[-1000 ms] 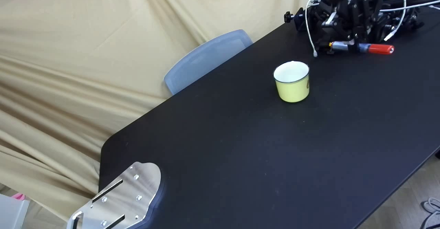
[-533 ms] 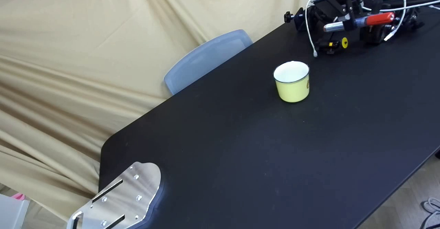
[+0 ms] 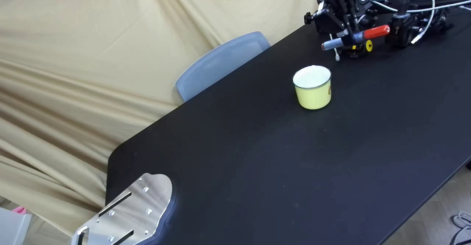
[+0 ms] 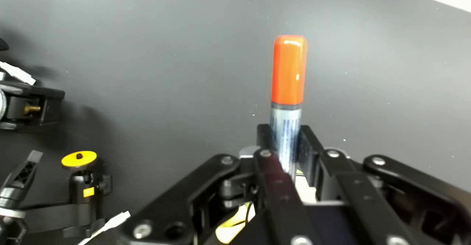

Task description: Put the marker into the cup.

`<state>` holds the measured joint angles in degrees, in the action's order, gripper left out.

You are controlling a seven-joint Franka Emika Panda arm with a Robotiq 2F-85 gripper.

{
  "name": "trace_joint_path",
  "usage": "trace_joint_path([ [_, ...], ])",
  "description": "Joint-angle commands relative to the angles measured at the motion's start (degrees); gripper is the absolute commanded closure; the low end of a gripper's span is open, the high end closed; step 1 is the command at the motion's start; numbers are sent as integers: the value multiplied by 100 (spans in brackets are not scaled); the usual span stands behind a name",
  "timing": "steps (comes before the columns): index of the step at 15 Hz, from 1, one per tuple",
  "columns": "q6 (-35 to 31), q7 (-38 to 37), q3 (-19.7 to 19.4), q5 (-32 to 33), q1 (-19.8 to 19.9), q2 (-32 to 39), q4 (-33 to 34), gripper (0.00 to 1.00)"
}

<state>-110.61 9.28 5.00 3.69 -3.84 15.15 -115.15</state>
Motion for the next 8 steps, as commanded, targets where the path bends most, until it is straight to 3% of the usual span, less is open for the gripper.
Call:
trace_joint_path([
  [1, 519, 32, 76, -109, -73, 476, 592, 95],
  [7, 682, 13, 112, -43, -127, 721, 859, 95],
  [8, 484, 3, 113, -38, -124, 641, 633, 79],
])
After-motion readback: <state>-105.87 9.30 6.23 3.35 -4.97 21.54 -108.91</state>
